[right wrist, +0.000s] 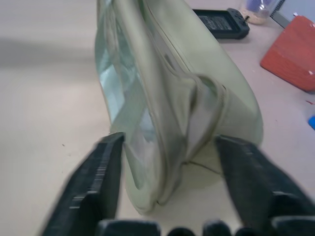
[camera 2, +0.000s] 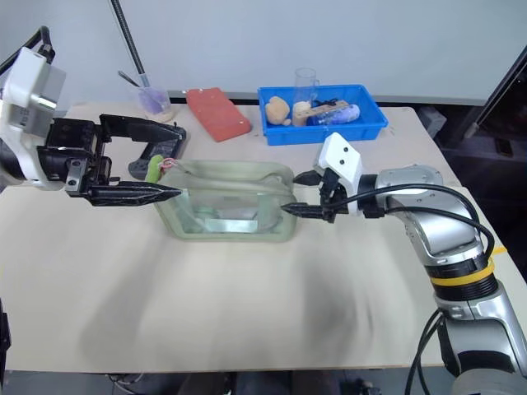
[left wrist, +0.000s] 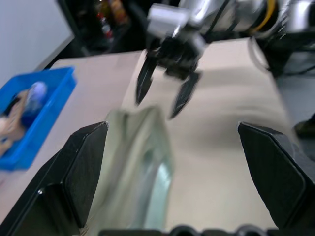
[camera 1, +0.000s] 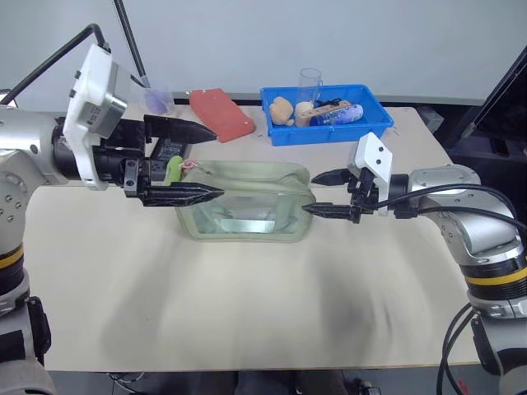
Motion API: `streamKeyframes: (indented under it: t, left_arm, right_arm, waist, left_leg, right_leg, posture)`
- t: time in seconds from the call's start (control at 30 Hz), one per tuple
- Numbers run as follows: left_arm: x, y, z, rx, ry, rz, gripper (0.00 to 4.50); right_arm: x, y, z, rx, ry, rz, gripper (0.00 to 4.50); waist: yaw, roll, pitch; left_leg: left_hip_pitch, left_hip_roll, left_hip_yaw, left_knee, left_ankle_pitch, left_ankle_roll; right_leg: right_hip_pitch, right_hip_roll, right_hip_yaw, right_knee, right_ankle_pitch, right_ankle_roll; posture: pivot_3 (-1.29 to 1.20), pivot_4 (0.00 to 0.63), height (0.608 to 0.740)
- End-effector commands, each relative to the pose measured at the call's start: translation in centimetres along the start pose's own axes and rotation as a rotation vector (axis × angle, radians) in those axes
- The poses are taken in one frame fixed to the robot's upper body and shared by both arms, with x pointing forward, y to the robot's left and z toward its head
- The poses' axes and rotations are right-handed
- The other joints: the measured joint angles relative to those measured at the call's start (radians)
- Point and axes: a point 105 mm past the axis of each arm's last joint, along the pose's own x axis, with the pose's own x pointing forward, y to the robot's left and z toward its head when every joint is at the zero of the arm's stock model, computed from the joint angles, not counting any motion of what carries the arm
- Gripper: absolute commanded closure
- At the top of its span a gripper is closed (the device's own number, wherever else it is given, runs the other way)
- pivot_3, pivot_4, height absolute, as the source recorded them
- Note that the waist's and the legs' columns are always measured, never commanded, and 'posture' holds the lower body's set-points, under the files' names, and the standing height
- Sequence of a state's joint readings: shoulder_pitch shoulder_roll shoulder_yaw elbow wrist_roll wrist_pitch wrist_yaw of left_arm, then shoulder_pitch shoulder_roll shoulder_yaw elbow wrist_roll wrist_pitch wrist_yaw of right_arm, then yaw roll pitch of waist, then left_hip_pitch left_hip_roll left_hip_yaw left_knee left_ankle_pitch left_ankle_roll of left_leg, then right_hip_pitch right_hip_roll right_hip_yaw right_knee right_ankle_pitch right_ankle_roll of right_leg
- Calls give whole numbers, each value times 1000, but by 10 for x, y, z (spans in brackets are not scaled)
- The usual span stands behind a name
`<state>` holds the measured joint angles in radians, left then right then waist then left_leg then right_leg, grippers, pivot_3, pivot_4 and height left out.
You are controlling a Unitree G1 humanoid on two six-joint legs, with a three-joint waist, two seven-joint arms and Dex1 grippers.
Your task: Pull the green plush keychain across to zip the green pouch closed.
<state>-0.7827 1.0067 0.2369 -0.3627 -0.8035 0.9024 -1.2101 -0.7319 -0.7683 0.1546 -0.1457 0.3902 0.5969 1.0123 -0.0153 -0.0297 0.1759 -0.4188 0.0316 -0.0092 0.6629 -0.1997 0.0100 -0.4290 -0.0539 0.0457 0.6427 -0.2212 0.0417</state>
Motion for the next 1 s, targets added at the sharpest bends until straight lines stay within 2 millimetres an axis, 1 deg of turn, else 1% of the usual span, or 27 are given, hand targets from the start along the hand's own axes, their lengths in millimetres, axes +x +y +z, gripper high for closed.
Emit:
streamKeyframes:
  t: [0.03,0.17,0.2,0.33,0.53,0.6,0.67,0.7,0.77,0.83,0.93,1.0]
  left_arm:
    - [-12,1,7,0,-15,66,0]
    - [-15,1,4,-23,-24,89,0]
    - [-16,1,3,-26,-22,90,0]
    - [-18,1,-1,-35,-13,106,0]
    - [-22,5,-3,-42,-12,136,0]
    - [-27,11,-5,-52,-12,176,0]
    - [-39,26,-8,-82,-23,264,0]
    - [-48,36,-12,-108,-30,329,0]
    - [-70,61,-33,-209,-23,506,0]
    - [-87,75,-53,-326,-43,619,0]
    - [-105,84,-76,-451,-74,723,0]
    - [-110,81,-90,-523,-91,742,0]
  right_arm:
    - [-2,-1,8,-50,-26,1,2943]
    - [1,-2,6,-56,-26,5,4284]
    - [2,-2,5,-56,-27,6,4430]
    - [2,-4,2,-62,-22,-1,4430]
    - [0,-3,4,-82,-23,14,4430]
    - [0,0,4,-110,-26,24,4430]
    - [0,0,5,-147,-25,22,4430]
    - [1,0,4,-172,-17,21,4430]
    - [2,1,2,-218,-7,17,4430]
    - [4,3,3,-234,-14,26,4430]
    - [4,4,6,-232,-25,30,4430]
    - [5,4,7,-232,-28,31,4430]
  waist:
    - [-2,0,0]
    - [-2,0,0]
    - [-2,0,0]
    - [-2,0,0]
    - [-2,0,0]
    - [-2,0,0]
    - [-1,0,0]
    - [-1,0,0]
    - [-2,0,0]
    - [-3,0,0]
    - [-2,0,0]
    - [-4,0,0]
  left_leg:
    - [0,0,0,0,0,0]
    - [1,1,0,0,0,0]
    - [1,1,0,0,0,0]
    - [3,1,0,0,0,0]
    - [3,1,0,0,0,0]
    - [3,1,0,0,0,0]
    - [3,1,0,0,0,0]
    - [3,1,0,0,0,0]
    - [4,1,0,0,0,0]
    - [4,1,0,0,0,0]
    - [4,1,0,0,0,0]
    - [4,1,0,0,0,0]
  right_leg:
    - [0,0,0,1,0,-1]
    - [0,1,0,1,0,-1]
    - [0,1,0,1,0,-1]
    - [2,1,0,1,0,-1]
    - [2,1,0,1,0,-1]
    - [2,1,0,1,0,-1]
    - [2,1,0,1,0,-1]
    - [2,1,0,1,-1,-1]
    - [2,1,0,1,-1,-1]
    - [2,1,0,1,-1,-1]
    - [2,1,0,2,-1,-1]
    - [2,1,0,1,0,-2]
  posture:
    - [0,150,740]
    - [0,150,740]
    - [0,150,740]
    - [0,150,740]
    - [0,150,740]
    - [0,150,740]
    - [0,150,740]
    - [0,150,740]
    - [0,150,740]
    - [0,150,740]
    - [0,150,740]
    - [0,150,740]
